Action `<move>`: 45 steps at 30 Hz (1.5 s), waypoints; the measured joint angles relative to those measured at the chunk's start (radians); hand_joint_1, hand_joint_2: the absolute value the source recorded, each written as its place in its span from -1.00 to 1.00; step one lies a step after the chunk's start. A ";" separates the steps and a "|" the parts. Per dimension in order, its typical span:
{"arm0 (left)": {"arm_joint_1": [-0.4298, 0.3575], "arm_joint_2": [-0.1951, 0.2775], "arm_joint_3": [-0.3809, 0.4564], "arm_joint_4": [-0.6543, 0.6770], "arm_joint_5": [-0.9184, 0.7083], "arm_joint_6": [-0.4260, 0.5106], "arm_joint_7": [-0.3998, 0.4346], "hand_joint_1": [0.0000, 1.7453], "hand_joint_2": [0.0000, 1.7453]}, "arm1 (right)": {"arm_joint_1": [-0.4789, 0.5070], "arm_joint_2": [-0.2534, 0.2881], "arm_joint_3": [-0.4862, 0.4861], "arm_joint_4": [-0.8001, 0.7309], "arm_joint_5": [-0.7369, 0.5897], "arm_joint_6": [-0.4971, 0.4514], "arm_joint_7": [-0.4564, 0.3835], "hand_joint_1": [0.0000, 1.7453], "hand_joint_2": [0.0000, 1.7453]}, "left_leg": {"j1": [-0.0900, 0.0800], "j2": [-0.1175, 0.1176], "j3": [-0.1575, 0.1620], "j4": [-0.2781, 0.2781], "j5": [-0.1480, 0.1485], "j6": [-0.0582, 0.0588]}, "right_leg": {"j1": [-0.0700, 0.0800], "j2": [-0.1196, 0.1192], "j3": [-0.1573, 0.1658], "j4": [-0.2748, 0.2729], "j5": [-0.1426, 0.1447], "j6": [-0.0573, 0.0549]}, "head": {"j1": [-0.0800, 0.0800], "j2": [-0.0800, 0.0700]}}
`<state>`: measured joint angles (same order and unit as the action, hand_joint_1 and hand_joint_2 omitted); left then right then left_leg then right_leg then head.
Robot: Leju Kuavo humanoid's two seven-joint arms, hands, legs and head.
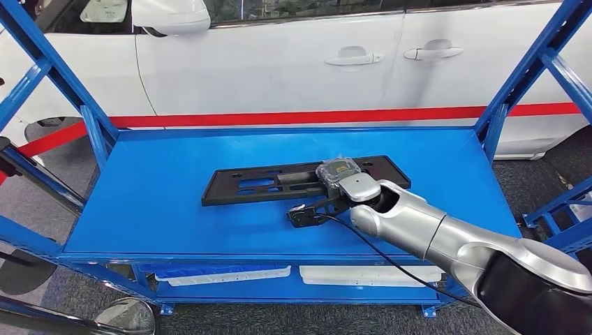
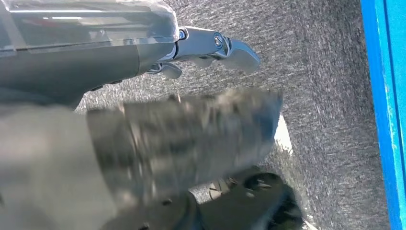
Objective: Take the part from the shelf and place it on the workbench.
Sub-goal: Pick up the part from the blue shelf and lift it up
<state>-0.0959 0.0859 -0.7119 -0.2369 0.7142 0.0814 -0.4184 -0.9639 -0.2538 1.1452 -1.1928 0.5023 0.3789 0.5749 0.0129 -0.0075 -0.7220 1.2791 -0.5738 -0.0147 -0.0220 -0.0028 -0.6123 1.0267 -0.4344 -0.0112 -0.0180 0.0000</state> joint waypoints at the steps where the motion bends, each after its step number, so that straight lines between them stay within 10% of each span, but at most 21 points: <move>1: 0.002 0.000 0.000 0.000 0.000 0.000 -0.005 -1.00 1.00 | 0.001 0.001 0.000 0.000 0.002 -0.006 -0.002 1.00 1.00 | 0.000 0.001 -0.009 0.017 0.003 -0.002 | 0.000 0.001 0.000 0.000 0.000 0.000 | 0.000 0.000; 6: 0.001 0.005 0.000 0.000 -0.004 0.016 -0.025 -1.00 1.00 | -0.001 0.009 -0.007 -0.006 0.014 -0.044 -0.010 1.00 1.00 | -0.003 0.001 0.115 -0.243 0.125 0.011 | 0.003 0.007 0.000 0.004 -0.003 0.012 | 0.001 0.000; 11: -0.001 0.006 0.000 0.000 0.019 0.053 -0.018 -1.00 1.00 | 0.003 0.012 -0.033 -0.056 0.041 -0.163 -0.020 1.00 1.00 | -0.003 0.002 0.123 -0.267 0.131 0.040 | 0.005 0.008 -0.012 0.018 -0.014 0.039 | 0.005 0.000; 16: -0.001 0.006 0.000 0.000 0.038 0.120 0.013 -1.00 1.00 | 0.055 0.012 -0.085 -0.157 0.027 -0.386 -0.074 1.00 1.00 | -0.004 0.004 0.126 -0.270 0.131 0.057 | 0.006 0.007 -0.133 0.276 -0.129 0.043 | 0.011 0.000; 21: 0.002 -0.004 0.002 0.000 0.058 0.219 0.062 -1.00 1.00 | 0.172 0.014 -0.198 -0.321 -0.111 -0.704 -0.198 1.00 1.00 | -0.008 -0.003 0.123 -0.246 0.117 0.050 | 0.009 0.007 -0.032 0.060 -0.009 0.029 | 0.011 0.000; 26: 0.007 -0.009 0.006 0.000 0.072 0.238 0.088 -1.00 1.00 | 0.239 0.017 -0.285 -0.419 -0.282 -0.814 -0.286 1.00 1.00 | -0.008 -0.003 0.112 -0.233 0.104 0.028 | 0.009 0.006 -0.017 0.014 0.004 0.009 | 0.010 0.000; 32: 0.004 -0.012 0.010 0.000 0.075 0.241 0.096 -1.00 1.00 | 0.286 0.018 -0.329 -0.481 -0.484 -0.877 -0.377 1.00 1.00 | 0.001 0.002 0.042 0.016 -0.054 0.000 | 0.003 0.004 -0.042 0.006 0.033 -0.005 | 0.003 0.000; 37: -0.001 -0.011 0.011 0.000 0.065 0.242 0.096 -1.00 1.00 | 0.298 0.018 -0.361 -0.521 -0.564 -0.901 -0.410 1.00 1.00 | 0.001 -0.001 0.198 -0.239 0.035 0.004 | -0.001 0.005 -0.069 0.010 0.061 0.019 | 0.005 0.000; 45: -0.003 -0.011 0.011 0.000 0.062 0.243 0.095 -1.00 1.00 | 0.298 0.018 -0.373 -0.542 -0.570 -0.907 -0.418 1.00 1.00 | -0.007 -0.005 0.198 -0.255 0.053 0.023 | 0.000 0.005 -0.069 0.001 0.082 0.038 | 0.009 0.000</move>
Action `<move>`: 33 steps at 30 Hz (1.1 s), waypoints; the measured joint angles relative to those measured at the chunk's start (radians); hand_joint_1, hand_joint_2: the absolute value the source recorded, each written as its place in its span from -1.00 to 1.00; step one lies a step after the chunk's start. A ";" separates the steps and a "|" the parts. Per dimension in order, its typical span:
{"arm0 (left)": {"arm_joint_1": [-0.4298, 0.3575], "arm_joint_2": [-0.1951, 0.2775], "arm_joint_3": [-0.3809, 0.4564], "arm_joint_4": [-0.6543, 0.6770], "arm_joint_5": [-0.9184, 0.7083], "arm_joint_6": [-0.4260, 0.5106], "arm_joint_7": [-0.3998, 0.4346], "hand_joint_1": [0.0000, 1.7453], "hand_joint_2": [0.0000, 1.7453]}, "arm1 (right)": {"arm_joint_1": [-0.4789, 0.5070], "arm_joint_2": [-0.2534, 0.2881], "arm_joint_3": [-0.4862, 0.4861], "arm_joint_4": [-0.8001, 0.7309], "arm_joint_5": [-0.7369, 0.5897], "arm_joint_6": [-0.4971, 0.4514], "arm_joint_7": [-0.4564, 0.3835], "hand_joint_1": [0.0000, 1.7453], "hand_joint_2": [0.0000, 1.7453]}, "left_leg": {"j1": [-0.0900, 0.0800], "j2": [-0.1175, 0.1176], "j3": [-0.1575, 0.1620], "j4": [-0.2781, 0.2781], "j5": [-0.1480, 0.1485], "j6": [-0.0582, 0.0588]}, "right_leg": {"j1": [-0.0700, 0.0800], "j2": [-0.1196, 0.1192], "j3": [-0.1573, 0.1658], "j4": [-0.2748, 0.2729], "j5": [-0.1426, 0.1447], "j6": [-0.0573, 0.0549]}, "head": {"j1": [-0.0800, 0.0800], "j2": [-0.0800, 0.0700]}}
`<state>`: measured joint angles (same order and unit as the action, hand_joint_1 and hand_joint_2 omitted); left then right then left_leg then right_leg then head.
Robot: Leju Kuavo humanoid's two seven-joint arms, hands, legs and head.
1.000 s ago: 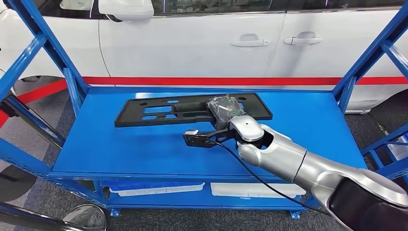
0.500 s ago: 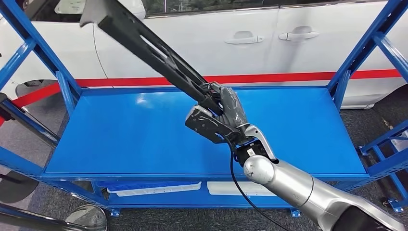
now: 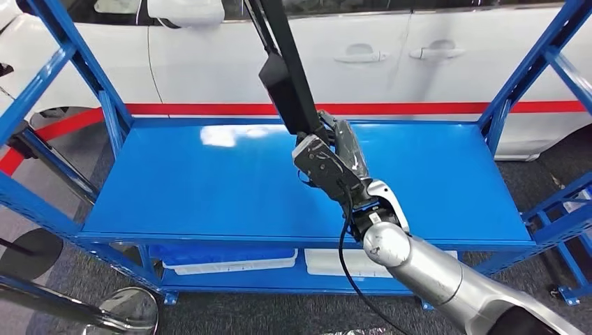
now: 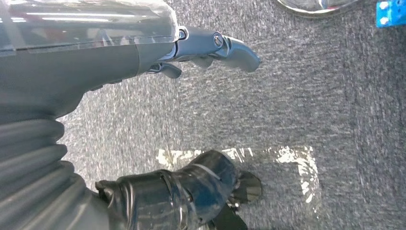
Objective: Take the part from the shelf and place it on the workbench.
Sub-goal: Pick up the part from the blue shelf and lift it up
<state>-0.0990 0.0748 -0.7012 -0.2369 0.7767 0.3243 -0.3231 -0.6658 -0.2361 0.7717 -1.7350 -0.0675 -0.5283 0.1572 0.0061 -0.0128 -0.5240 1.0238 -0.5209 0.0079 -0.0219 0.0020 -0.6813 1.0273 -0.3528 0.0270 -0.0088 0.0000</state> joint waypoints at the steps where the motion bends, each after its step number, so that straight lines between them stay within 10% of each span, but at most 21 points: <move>1: 0.000 0.000 0.000 0.000 0.000 0.000 0.000 -1.00 1.00 | 0.000 0.000 -0.001 -0.002 0.000 0.000 0.000 1.00 1.00 | 0.001 0.001 -0.003 -0.003 0.005 0.004 | 0.000 0.001 -0.001 -0.002 0.005 0.003 | 0.000 0.000; 3: 0.000 0.000 0.000 0.000 0.000 0.000 0.000 -1.00 1.00 | 0.001 -0.002 -0.007 -0.007 0.000 -0.002 -0.001 1.00 1.00 | 0.005 0.006 -0.010 -0.009 0.022 0.017 | 0.000 0.003 -0.009 0.002 -0.004 0.011 | 0.001 0.000; 5: -0.001 0.000 0.000 0.000 -0.002 0.003 -0.002 -1.00 1.00 | 0.005 -0.005 -0.019 -0.022 0.003 -0.012 -0.008 1.00 1.00 | 0.003 0.012 -0.046 -0.011 0.058 0.034 | 0.001 0.002 -0.037 0.135 -0.109 0.017 | 0.005 0.000; 7: -0.001 0.000 0.000 0.000 -0.008 0.009 -0.004 -1.00 1.00 | 0.011 -0.009 -0.031 -0.043 0.006 -0.026 -0.016 1.00 1.00 | -0.003 0.014 -0.104 0.000 0.097 0.039 | 0.006 0.002 0.037 0.159 -0.177 0.010 | 0.009 0.000; 9: -0.002 0.000 0.000 0.000 -0.013 0.015 -0.004 -1.00 1.00 | 0.012 -0.012 -0.037 -0.058 0.009 -0.032 -0.016 1.00 1.00 | -0.007 0.013 -0.135 0.009 0.119 0.029 | 0.013 0.002 0.140 0.028 -0.154 -0.003 | 0.009 0.000; 12: 0.000 0.000 0.000 0.000 -0.014 0.018 -0.003 -1.00 1.00 | 0.012 -0.017 -0.040 -0.070 0.012 -0.037 -0.014 1.00 1.00 | -0.005 0.013 -0.145 0.001 0.142 0.010 | 0.018 0.000 0.137 -0.004 -0.136 -0.019 | 0.013 0.000; 18: 0.000 -0.002 -0.005 0.001 -0.020 0.021 0.009 -1.00 1.00 | 0.014 -0.023 -0.044 -0.080 0.016 -0.038 -0.006 1.00 1.00 | 0.004 0.011 -0.206 0.230 -0.058 -0.021 | 0.009 -0.007 0.073 -0.017 -0.068 -0.047 | 0.007 0.000; 21: -0.001 -0.002 -0.007 0.001 -0.021 0.021 0.013 -1.00 1.00 | 0.018 -0.027 -0.046 -0.082 0.019 -0.039 -0.005 1.00 1.00 | 0.009 0.011 -0.136 0.222 -0.010 -0.029 | 0.006 -0.006 0.024 -0.011 -0.034 -0.039 | 0.005 0.000; 24: -0.007 -0.002 -0.009 0.001 -0.025 0.026 0.020 -1.00 1.00 | 0.019 -0.034 -0.049 -0.091 0.024 -0.040 -0.002 1.00 1.00 | 0.008 0.008 0.011 0.033 -0.008 -0.023 | 0.004 -0.006 -0.009 0.000 -0.008 -0.022 | 0.005 0.000; 28: -0.008 -0.001 -0.012 0.001 -0.033 0.035 0.031 -1.00 1.00 | 0.019 -0.046 -0.054 -0.099 0.031 -0.040 0.004 1.00 1.00 | 0.003 0.007 0.022 -0.021 -0.004 0.006 | 0.003 -0.006 -0.019 -0.003 0.012 0.003 | 0.000 0.000; 33: -0.008 -0.001 -0.014 0.001 -0.051 0.038 0.048 -1.00 1.00 | 0.023 -0.065 -0.062 -0.104 0.033 -0.040 0.011 1.00 1.00 | 0.005 0.019 -0.041 -0.022 0.059 0.038 | 0.001 -0.002 -0.079 0.234 -0.197 0.018 | 0.009 0.000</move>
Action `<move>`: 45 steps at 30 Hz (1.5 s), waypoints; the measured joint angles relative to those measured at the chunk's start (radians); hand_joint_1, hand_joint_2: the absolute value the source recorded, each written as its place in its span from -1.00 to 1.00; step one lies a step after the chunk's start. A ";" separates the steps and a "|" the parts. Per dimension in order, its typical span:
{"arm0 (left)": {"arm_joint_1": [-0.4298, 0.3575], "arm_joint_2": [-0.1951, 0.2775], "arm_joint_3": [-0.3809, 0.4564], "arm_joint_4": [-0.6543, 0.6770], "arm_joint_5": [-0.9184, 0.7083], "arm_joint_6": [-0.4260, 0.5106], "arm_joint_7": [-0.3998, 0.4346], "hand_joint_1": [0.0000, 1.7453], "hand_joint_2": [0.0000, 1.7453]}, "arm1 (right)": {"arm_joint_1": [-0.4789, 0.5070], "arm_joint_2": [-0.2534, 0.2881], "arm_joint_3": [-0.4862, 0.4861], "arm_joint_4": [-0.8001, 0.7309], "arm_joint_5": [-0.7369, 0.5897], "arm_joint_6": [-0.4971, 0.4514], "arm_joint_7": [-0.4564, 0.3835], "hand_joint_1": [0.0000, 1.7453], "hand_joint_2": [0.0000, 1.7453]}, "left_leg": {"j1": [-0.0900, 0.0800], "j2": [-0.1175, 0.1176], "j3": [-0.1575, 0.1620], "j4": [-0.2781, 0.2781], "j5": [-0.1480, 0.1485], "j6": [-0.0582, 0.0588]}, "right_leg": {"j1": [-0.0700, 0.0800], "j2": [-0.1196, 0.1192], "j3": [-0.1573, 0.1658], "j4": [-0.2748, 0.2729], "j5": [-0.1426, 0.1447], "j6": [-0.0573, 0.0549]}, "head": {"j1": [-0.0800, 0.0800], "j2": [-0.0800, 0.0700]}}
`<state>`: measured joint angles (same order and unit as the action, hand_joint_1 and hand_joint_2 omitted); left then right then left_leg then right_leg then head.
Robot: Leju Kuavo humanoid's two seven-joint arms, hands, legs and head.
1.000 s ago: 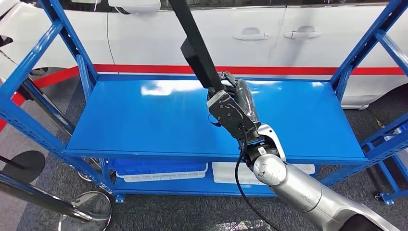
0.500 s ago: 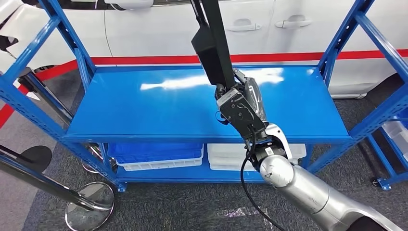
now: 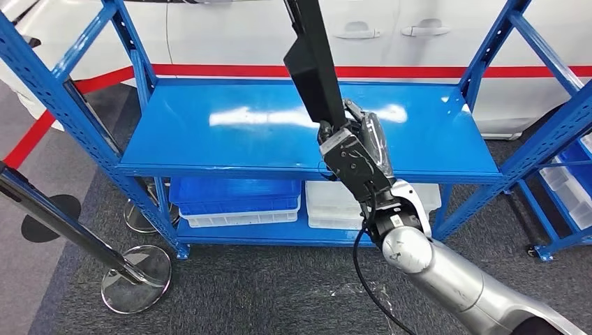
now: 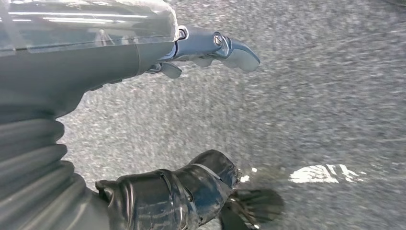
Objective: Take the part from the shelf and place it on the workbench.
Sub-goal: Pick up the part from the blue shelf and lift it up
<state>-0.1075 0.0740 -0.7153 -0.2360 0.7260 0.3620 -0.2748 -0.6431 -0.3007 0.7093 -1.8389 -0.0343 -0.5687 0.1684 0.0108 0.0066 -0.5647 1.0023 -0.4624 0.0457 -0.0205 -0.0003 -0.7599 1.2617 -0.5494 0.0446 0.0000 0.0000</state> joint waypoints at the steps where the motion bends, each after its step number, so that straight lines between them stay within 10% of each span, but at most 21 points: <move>1: 0.000 0.000 -0.001 0.000 -0.006 0.001 0.004 -1.00 1.00 | 0.002 -0.004 -0.002 0.000 0.000 0.000 0.000 1.00 1.00 | 0.000 0.000 -0.017 0.002 0.011 -0.001 | 0.000 0.000 0.003 0.044 -0.004 0.002 | 0.001 0.000; 4: 0.000 0.000 -0.008 0.000 -0.025 0.004 0.015 -1.00 1.00 | 0.004 -0.010 -0.005 -0.002 0.000 0.001 0.001 1.00 1.00 | -0.001 0.000 -0.066 0.017 0.038 -0.009 | -0.002 0.000 0.099 -0.012 0.056 0.002 | 0.003 0.000; 8: -0.001 0.002 -0.023 0.000 -0.035 0.009 0.020 -1.00 1.00 | 0.005 -0.011 -0.011 -0.012 -0.003 0.003 -0.001 1.00 1.00 | -0.005 -0.002 -0.100 0.030 0.070 -0.031 | 0.008 0.003 0.242 -0.221 0.029 -0.017 | 0.004 0.000; 11: 0.004 0.002 -0.031 0.000 -0.042 0.012 0.026 -1.00 1.00 | 0.008 -0.014 -0.012 -0.015 -0.003 0.003 -0.002 1.00 1.00 | 0.000 -0.005 -0.114 0.031 0.073 -0.049 | 0.007 0.000 0.221 -0.234 0.055 -0.043 | 0.008 0.000; 15: 0.004 0.002 -0.054 0.000 -0.070 0.015 0.049 -1.00 1.00 | 0.012 -0.015 -0.012 -0.017 0.004 0.002 -0.002 1.00 1.00 | 0.004 -0.006 -0.164 0.221 -0.103 -0.064 | 0.008 -0.003 0.168 -0.236 0.103 -0.068 | 0.002 0.000; 17: 0.002 0.004 -0.065 0.000 -0.076 0.015 0.059 -1.00 1.00 | 0.018 -0.017 -0.012 -0.017 0.004 0.001 -0.002 1.00 1.00 | 0.002 -0.006 -0.159 0.299 -0.121 -0.063 | 0.012 -0.002 0.136 -0.233 0.126 -0.070 | 0.002 0.000; 20: 0.000 0.007 -0.074 0.000 -0.079 0.015 0.067 -1.00 1.00 | 0.024 -0.020 -0.013 -0.021 0.004 0.001 -0.001 1.00 1.00 | -0.007 -0.007 -0.036 0.194 -0.062 -0.044 | 0.017 -0.001 0.092 -0.228 0.159 -0.068 | 0.002 0.000; 22: -0.005 0.012 -0.075 0.000 -0.081 0.016 0.071 -1.00 1.00 | 0.024 -0.023 -0.017 -0.027 0.004 0.001 -0.001 1.00 1.00 | -0.016 -0.007 0.069 0.052 -0.072 -0.030 | 0.019 -0.003 0.077 -0.229 0.181 -0.061 | 0.003 0.000; 24: -0.009 0.016 -0.081 0.000 -0.085 0.016 0.075 -1.00 1.00 | 0.024 -0.025 -0.022 -0.031 0.007 0.001 0.001 1.00 1.00 | -0.023 -0.007 0.100 -0.011 -0.083 -0.023 | 0.017 -0.007 0.073 -0.236 0.202 -0.051 | 0.001 0.000; 27: -0.009 0.018 -0.096 0.000 -0.088 0.016 0.082 -1.00 1.00 | 0.025 -0.029 -0.027 -0.033 0.017 0.000 0.009 1.00 1.00 | -0.017 0.000 0.081 -0.032 -0.043 -0.009 | 0.015 -0.005 0.064 -0.235 0.199 -0.034 | -0.001 0.000; 30: -0.009 0.018 -0.100 0.000 -0.089 0.016 0.086 -1.00 1.00 | 0.027 -0.035 -0.032 -0.034 0.025 -0.005 0.016 1.00 1.00 | -0.013 0.007 0.041 -0.036 0.001 0.005 | 0.011 0.000 0.023 -0.095 0.052 -0.020 | 0.007 0.000; 32: -0.009 0.018 -0.103 0.000 -0.089 0.016 0.087 -1.00 1.00 | 0.030 -0.037 -0.035 -0.034 0.028 -0.008 0.019 1.00 1.00 | -0.012 0.008 0.003 -0.028 0.024 0.003 | 0.004 0.000 0.009 0.022 0.004 -0.011 | 0.008 0.000; 34: -0.009 0.018 -0.108 0.000 -0.089 0.016 0.087 -1.00 1.00 | 0.032 -0.040 -0.038 -0.034 0.031 -0.009 0.021 1.00 1.00 | -0.008 0.008 -0.040 -0.012 0.044 -0.005 | -0.004 -0.001 0.051 0.032 0.039 -0.002 | 0.008 0.000; 36: -0.009 0.019 -0.110 0.000 -0.089 0.016 0.087 -1.00 1.00 | 0.031 -0.043 -0.040 -0.036 0.032 -0.011 0.022 1.00 1.00 | -0.004 0.007 -0.078 0.009 0.058 -0.017 | -0.011 0.000 0.144 -0.073 0.066 0.007 | 0.008 0.000; 39: -0.009 0.021 -0.116 0.000 -0.089 0.017 0.087 -1.00 1.00 | 0.033 -0.043 -0.045 -0.042 0.034 -0.013 0.023 1.00 1.00 | -0.004 0.003 -0.112 0.029 0.080 -0.037 | -0.003 0.006 0.222 -0.206 0.031 -0.010 | 0.006 0.000; 42: -0.003 0.021 -0.124 0.000 -0.089 0.017 0.088 -1.00 1.00 | 0.034 -0.044 -0.048 -0.045 0.034 -0.017 0.024 1.00 1.00 | 0.002 0.000 -0.127 0.029 0.091 -0.054 | 0.002 0.005 0.199 -0.214 0.054 -0.043 | 0.009 0.000; 45: 0.001 0.019 -0.125 0.000 -0.089 0.016 0.090 -1.00 1.00 | 0.034 -0.045 -0.049 -0.047 0.034 -0.018 0.024 1.00 1.00 | 0.008 -0.001 -0.166 0.145 -0.037 -0.064 | 0.002 0.002 0.164 -0.218 0.089 -0.067 | 0.004 0.000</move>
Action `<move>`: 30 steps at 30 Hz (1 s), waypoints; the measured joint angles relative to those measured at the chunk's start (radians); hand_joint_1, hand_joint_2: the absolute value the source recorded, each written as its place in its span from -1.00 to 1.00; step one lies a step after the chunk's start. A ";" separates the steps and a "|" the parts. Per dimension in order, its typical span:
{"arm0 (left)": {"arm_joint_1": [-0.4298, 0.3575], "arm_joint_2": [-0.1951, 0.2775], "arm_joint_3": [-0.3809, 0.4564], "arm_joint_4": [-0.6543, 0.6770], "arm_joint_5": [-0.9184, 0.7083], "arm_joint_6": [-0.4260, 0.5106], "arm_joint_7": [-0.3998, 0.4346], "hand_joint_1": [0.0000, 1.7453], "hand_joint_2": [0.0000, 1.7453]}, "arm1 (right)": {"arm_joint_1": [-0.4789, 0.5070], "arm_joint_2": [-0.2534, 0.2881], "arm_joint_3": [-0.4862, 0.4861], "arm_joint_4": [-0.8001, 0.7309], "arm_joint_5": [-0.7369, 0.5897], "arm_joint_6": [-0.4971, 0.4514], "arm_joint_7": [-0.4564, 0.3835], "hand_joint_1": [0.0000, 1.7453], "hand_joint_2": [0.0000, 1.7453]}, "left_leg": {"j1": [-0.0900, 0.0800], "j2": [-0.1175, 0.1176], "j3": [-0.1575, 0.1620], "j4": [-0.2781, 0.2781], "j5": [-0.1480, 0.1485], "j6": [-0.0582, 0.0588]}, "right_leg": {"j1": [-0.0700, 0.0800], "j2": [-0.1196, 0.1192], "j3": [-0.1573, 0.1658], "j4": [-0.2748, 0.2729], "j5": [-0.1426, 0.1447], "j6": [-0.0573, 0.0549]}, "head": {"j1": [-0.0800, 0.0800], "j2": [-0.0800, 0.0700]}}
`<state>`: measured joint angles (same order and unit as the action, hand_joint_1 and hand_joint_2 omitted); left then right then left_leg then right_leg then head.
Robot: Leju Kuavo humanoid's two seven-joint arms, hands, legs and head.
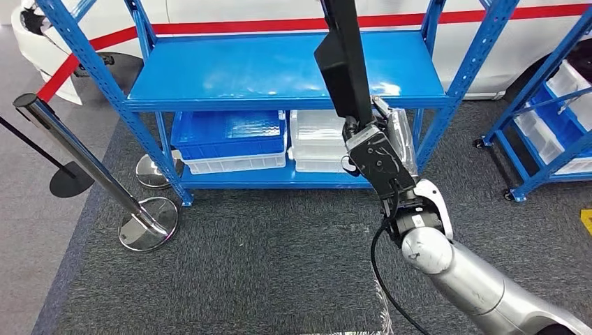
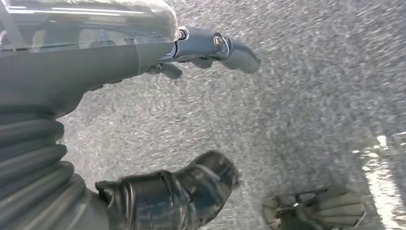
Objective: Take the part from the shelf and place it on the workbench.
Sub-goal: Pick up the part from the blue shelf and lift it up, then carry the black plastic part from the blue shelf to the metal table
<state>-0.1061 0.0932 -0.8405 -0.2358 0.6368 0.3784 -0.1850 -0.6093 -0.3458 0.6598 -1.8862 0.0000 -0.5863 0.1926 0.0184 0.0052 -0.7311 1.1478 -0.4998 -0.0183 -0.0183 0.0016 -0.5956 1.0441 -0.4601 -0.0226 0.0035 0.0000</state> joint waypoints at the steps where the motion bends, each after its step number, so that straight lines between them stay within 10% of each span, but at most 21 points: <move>1: -0.001 0.000 0.000 0.000 0.000 0.000 0.000 -1.00 1.00 | 0.000 0.000 -0.001 -0.001 0.000 0.000 0.000 1.00 1.00 | 0.000 0.000 -0.012 0.067 -0.046 -0.001 | 0.003 0.000 -0.014 0.000 0.011 -0.003 | -0.001 0.000; 4: -0.002 0.000 -0.001 0.000 0.000 0.000 0.000 -1.00 1.00 | 0.001 0.000 -0.003 -0.003 0.000 0.000 0.000 1.00 1.00 | -0.005 -0.001 0.012 0.161 -0.062 0.008 | 0.012 0.000 -0.056 0.002 0.042 -0.005 | -0.002 0.000; 6: -0.003 0.000 -0.001 0.000 0.000 0.000 0.001 -1.00 1.00 | 0.001 -0.002 -0.005 -0.004 0.000 0.000 0.000 1.00 1.00 | -0.015 -0.002 0.104 0.066 -0.016 0.027 | 0.017 0.000 -0.077 0.002 0.060 -0.006 | -0.002 0.000; 10: -0.008 0.005 -0.006 0.000 -0.005 0.001 0.000 -1.00 1.00 | 0.000 -0.005 -0.011 -0.010 0.003 0.000 0.002 1.00 1.00 | -0.035 -0.006 0.246 -0.153 -0.034 0.050 | 0.014 -0.006 -0.092 -0.008 0.096 0.009 | -0.001 0.000; 13: -0.011 0.005 -0.015 0.000 -0.004 0.001 -0.001 -1.00 1.00 | -0.001 -0.009 -0.013 -0.011 0.010 -0.001 0.003 1.00 1.00 | -0.032 -0.001 0.238 -0.186 0.005 0.058 | 0.010 -0.005 -0.100 -0.016 0.093 0.026 | -0.001 0.000; 17: -0.010 0.004 -0.019 0.000 -0.001 -0.001 -0.002 -1.00 1.00 | -0.001 -0.015 -0.016 -0.014 0.015 -0.002 0.005 1.00 1.00 | -0.024 0.009 0.195 -0.183 0.042 0.065 | 0.003 -0.002 -0.153 0.194 -0.070 0.043 | 0.004 0.000; 19: -0.010 0.004 -0.020 0.000 -0.001 -0.001 -0.002 -1.00 1.00 | 0.000 -0.018 -0.017 -0.014 0.015 -0.002 0.007 1.00 1.00 | -0.020 0.009 0.162 -0.158 0.048 0.062 | -0.004 -0.003 -0.143 0.253 -0.068 0.053 | 0.005 0.000; 22: -0.011 0.004 -0.020 0.000 0.000 -0.003 -0.002 -1.00 1.00 | -0.001 -0.021 -0.024 -0.017 0.015 -0.002 0.010 1.00 1.00 | -0.014 0.008 0.114 -0.112 0.049 0.052 | -0.012 -0.002 -0.041 0.131 -0.029 0.069 | 0.006 0.000; 27: -0.006 0.004 -0.022 0.000 0.008 -0.005 -0.002 -1.00 1.00 | -0.004 -0.028 -0.039 -0.026 0.015 -0.004 0.018 1.00 1.00 | -0.012 0.002 0.072 -0.082 0.066 0.019 | -0.004 0.001 -0.015 0.046 -0.029 0.032 | 0.005 0.000; 30: -0.003 0.003 -0.022 0.000 0.018 -0.006 -0.003 -1.00 1.00 | -0.005 -0.031 -0.045 -0.029 0.016 -0.007 0.022 1.00 1.00 | -0.007 0.001 0.041 -0.004 -0.028 0.005 | -0.006 -0.003 -0.042 0.039 0.001 0.004 | 0.001 0.000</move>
<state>-0.1092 0.0958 -0.8629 -0.2361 0.6546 0.3725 -0.1878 -0.6142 -0.3771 0.6148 -1.9153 0.0162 -0.5929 0.2143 0.0114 0.0062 -0.6903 1.1433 -0.5274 -0.0131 -0.0240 -0.0015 -0.6372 1.0831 -0.4592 -0.0189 0.0044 0.0000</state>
